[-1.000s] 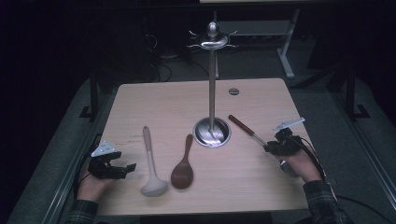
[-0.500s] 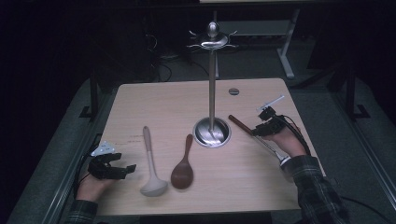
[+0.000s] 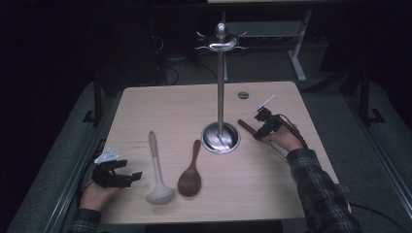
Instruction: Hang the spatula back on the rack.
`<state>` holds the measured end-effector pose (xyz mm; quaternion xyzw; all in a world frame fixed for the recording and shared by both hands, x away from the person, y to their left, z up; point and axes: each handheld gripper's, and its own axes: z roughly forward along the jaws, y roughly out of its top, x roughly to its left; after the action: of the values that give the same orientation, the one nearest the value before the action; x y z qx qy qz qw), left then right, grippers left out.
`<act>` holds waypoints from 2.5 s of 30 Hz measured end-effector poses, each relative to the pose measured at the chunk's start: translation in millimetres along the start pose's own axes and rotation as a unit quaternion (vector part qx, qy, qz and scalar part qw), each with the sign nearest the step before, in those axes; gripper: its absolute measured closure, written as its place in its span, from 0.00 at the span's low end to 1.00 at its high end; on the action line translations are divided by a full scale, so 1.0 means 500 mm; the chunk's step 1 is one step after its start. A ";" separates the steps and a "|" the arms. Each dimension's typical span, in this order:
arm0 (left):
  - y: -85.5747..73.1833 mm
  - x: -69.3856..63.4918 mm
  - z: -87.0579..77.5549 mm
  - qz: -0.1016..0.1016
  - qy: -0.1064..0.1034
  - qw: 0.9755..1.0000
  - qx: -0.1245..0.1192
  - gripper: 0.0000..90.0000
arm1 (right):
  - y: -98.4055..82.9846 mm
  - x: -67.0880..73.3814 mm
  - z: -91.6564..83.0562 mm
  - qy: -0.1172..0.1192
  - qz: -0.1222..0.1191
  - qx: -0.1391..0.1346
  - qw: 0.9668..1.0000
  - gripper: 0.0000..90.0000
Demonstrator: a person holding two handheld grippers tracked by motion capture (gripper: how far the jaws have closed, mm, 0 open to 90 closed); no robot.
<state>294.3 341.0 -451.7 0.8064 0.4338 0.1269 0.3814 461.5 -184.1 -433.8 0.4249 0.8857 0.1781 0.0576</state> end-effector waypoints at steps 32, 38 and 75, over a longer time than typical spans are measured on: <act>-0.002 -0.007 -0.002 0.011 0.013 1.000 -0.016 0.15 | -0.026 -0.018 -0.079 0.022 0.040 -0.092 0.995 0.81; -0.002 -0.005 -0.003 0.009 0.011 1.000 -0.015 0.15 | -0.041 -0.018 -0.128 0.024 0.047 -0.141 0.989 0.81; -0.001 0.001 -0.018 0.000 0.010 0.999 -0.047 0.15 | -0.090 0.048 -0.317 0.043 -0.005 -0.376 0.925 0.82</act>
<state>289.5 345.9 -445.9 0.7859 0.4315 0.1555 0.4147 373.5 -233.8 -301.8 0.3592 0.7573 0.5161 0.1763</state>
